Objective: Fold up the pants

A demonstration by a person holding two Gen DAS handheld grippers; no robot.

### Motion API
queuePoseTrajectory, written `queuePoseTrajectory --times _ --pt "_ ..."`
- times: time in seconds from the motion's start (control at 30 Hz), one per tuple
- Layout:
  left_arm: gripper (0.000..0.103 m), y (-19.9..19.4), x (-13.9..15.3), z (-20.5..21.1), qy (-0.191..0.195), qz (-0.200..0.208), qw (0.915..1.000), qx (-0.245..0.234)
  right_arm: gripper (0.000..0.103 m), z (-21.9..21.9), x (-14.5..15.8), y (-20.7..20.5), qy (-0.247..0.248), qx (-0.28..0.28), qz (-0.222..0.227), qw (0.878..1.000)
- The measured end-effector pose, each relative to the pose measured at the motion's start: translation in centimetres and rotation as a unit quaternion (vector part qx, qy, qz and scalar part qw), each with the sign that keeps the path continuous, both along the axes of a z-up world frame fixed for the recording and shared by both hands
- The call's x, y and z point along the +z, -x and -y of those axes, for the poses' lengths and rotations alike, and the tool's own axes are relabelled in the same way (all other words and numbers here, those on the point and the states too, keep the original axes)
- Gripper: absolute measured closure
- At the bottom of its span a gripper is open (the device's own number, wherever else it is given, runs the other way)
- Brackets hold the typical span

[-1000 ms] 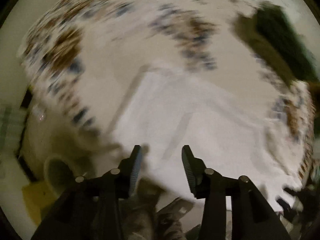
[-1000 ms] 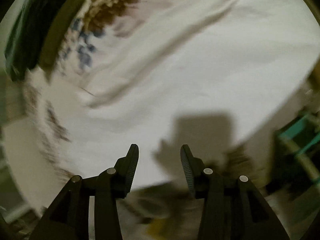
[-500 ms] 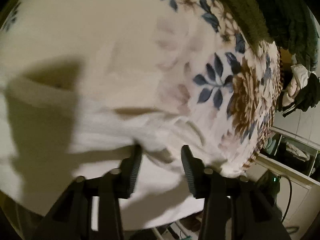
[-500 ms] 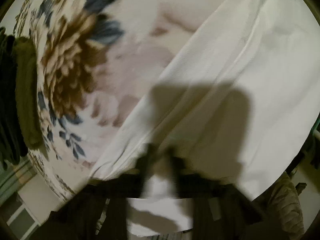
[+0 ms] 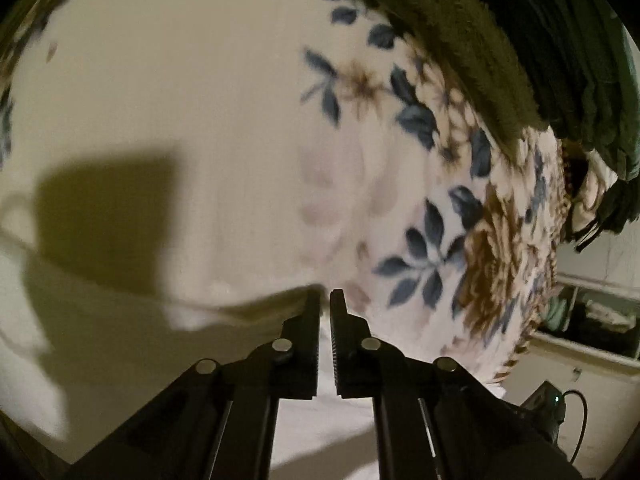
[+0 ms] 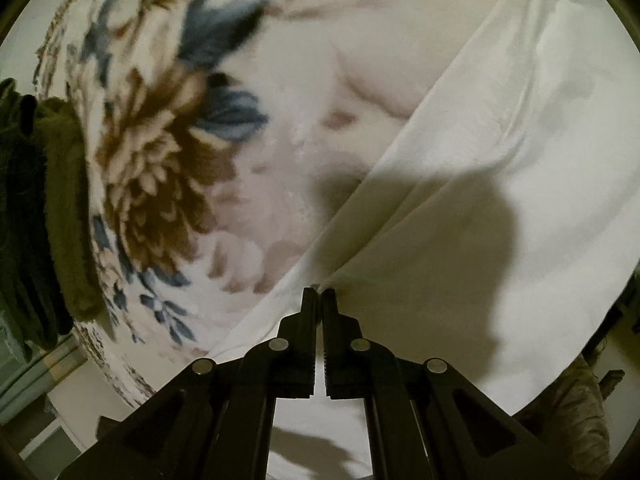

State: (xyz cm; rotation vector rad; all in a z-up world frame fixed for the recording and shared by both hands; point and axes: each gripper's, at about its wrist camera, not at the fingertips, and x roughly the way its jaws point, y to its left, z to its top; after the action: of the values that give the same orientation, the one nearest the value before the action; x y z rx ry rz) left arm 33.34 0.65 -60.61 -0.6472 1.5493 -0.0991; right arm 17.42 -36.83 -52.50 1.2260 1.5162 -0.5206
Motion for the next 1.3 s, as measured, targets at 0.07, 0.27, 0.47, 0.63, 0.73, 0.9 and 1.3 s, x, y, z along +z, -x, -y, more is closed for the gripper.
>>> queuePoseTrajectory --times 0.07,0.27,0.47,0.63,0.73,0.9,1.3 --pt "0.099 -0.3 0.7 0.0 -0.017 -0.001 0.9996 -0.021 0.093 0.3 -0.9 -0.3 -0.023 0.011 0.003 1.0" --pt "0.061 3.6 5.9 2.7 -0.076 0.074 0.9854 -0.134 0.019 3.3 4.3 4.4 0.009 0.054 0.119 0.991" --pt "0.018 9.2 5.7 10.9 -0.077 0.07 0.9678 -0.229 0.019 13.2 7.5 17.3 0.121 -0.014 0.114 0.986" --pt "0.018 12.5 2.3 18.9 -0.097 0.048 0.9586 -0.263 0.019 23.0 4.8 26.1 0.122 -0.132 0.132 0.975" --pt "0.018 13.6 0.3 23.2 -0.118 0.037 0.9525 -0.278 0.026 27.5 2.9 28.4 0.118 -0.17 0.171 0.963" --pt "0.0 14.4 -2.2 27.8 -0.168 0.032 0.9364 -0.306 0.056 31.9 0.5 28.3 0.102 -0.169 0.211 0.957" --pt "0.0 14.0 -3.4 30.5 -0.219 0.047 0.9275 -0.299 0.057 34.1 -3.7 25.2 -0.007 -0.188 0.349 0.918"
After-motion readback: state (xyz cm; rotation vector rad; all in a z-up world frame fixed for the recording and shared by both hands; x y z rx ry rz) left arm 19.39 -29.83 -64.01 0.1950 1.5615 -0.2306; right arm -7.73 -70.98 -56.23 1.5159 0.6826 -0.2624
